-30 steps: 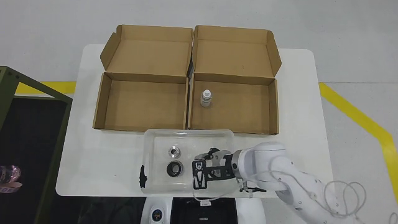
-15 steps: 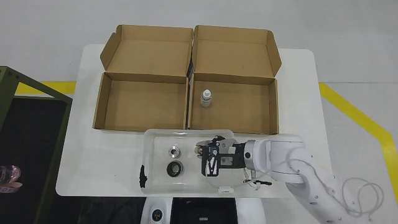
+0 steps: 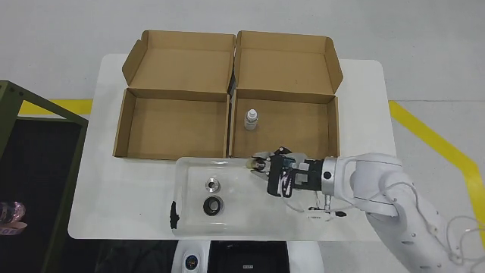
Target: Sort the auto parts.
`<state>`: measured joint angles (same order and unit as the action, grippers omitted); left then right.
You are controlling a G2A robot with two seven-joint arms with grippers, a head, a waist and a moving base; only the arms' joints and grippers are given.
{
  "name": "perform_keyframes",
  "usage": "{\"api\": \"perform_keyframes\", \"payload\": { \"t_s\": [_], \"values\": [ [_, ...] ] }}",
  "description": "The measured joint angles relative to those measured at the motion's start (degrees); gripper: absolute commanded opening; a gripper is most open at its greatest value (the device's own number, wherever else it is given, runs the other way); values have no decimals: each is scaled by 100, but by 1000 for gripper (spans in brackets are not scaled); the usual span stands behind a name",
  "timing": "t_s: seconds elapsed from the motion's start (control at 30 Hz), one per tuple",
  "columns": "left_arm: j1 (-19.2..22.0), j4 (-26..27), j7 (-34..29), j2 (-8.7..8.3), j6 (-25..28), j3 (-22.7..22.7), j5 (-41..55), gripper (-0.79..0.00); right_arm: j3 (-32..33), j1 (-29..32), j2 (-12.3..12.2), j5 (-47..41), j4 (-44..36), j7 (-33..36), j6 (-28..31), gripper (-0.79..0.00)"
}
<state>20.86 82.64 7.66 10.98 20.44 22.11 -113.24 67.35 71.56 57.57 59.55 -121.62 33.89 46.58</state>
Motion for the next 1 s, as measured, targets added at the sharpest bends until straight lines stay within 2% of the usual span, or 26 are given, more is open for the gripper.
{"api": "perform_keyframes", "payload": {
  "t_s": [0.3,0.53,1.0],
  "values": [
    [0,0,0,0,0,0,0,0,536,174,-85,-244,30,-203,14,-785],
    [0,0,0,0,0,0,0,0,663,-81,-84,-585,440,-523,-74,-785],
    [0,0,0,0,0,0,0,0,29,-1052,23,-645,1495,-352,-356,-785]
  ]
}}
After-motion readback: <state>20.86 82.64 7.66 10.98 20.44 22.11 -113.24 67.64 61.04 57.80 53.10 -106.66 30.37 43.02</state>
